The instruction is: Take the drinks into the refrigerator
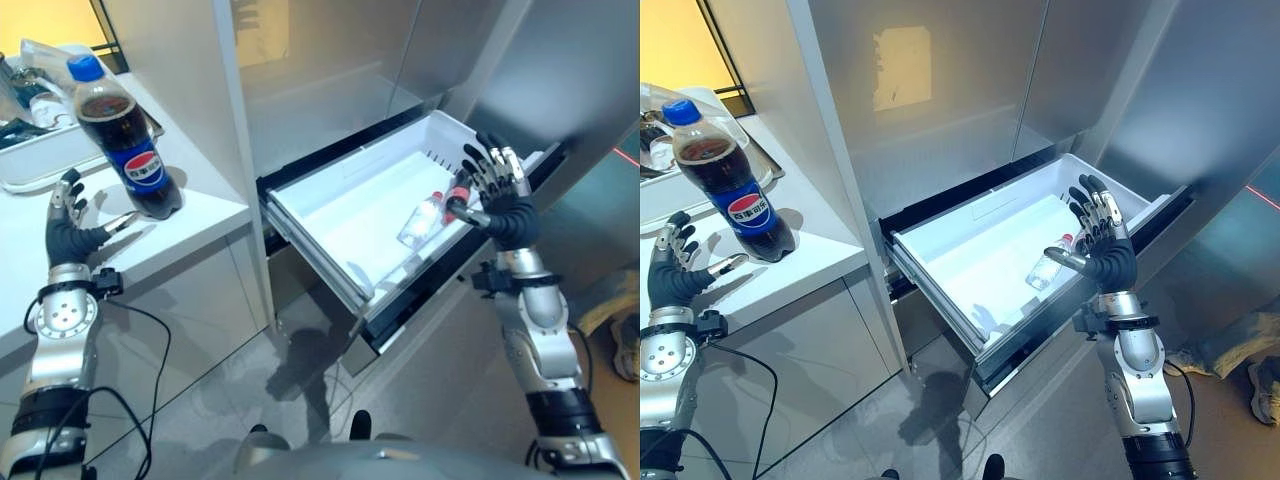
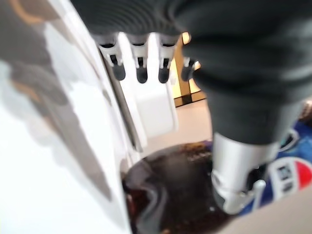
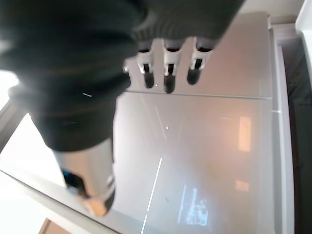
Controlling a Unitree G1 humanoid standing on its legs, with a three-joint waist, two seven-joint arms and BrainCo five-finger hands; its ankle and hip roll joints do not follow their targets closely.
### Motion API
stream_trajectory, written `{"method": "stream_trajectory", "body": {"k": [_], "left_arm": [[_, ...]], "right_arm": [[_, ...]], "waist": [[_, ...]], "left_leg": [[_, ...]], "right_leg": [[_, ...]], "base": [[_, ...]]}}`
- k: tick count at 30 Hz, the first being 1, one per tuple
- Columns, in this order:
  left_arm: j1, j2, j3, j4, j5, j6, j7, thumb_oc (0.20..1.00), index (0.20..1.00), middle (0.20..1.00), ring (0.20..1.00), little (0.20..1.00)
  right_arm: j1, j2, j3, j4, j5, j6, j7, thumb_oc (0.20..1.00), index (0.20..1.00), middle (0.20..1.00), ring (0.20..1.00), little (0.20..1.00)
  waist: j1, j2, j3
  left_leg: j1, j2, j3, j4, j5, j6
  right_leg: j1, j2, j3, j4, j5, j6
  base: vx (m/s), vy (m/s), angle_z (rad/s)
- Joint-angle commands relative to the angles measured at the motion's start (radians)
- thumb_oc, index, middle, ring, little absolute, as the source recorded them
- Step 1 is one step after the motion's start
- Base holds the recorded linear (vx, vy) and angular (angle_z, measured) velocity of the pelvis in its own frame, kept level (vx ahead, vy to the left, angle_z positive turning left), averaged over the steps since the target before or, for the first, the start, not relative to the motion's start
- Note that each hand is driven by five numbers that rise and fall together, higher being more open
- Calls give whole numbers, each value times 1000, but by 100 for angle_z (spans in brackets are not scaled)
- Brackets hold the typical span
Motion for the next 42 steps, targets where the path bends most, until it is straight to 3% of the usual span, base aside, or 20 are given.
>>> {"method": "stream_trajectory", "body": {"k": [1,22,32,34,35,42], "left_arm": [[-88,46,27,51,1,-29,8,1000,1000,1000,1000,1000],[-103,18,15,75,-42,-44,-26,1000,1000,1000,1000,1000],[-144,5,-2,95,-52,-53,-25,1000,1000,1000,1000,1000],[-158,2,-5,104,-52,-57,-19,821,821,821,821,821],[-166,0,-9,113,-55,-58,-19,200,200,200,200,200],[-173,-26,-9,110,-60,-67,-12,200,200,200,200,200]], "right_arm": [[-16,-40,-22,-106,33,-42,1,1000,1000,1000,1000,1000],[-18,-48,-32,-134,36,-43,20,1000,1000,1000,1000,1000],[-20,-49,-32,-141,45,-50,31,1000,1000,1000,1000,1000],[-19,-50,-32,-140,43,-52,32,1000,1000,1000,1000,1000],[-16,-49,-31,-139,42,-53,33,1000,1000,1000,1000,1000],[-7,-42,-36,-139,35,-54,34,1000,1000,1000,1000,1000]], "waist": [[-14,23,-8],[-80,42,6],[-111,38,10],[-116,37,7],[-121,36,3],[-127,37,-4]], "left_leg": [[-9,-37,-8,0,-52,73],[22,-52,147,12,-81,98],[-8,-58,214,99,-126,107],[-11,-58,224,107,-132,108],[-9,-58,231,108,-135,109],[2,-61,250,104,-142,110]], "right_leg": [[19,-18,-3,128,-116,51],[-46,17,169,137,-96,66],[-87,36,240,175,-101,66],[-90,39,247,181,-105,67],[-91,42,254,182,-106,68],[-89,47,267,179,-107,69]], "base": [[16,8,-20],[15,34,-24],[9,27,-22],[24,18,-25],[29,12,-7],[18,12,-5]]}}
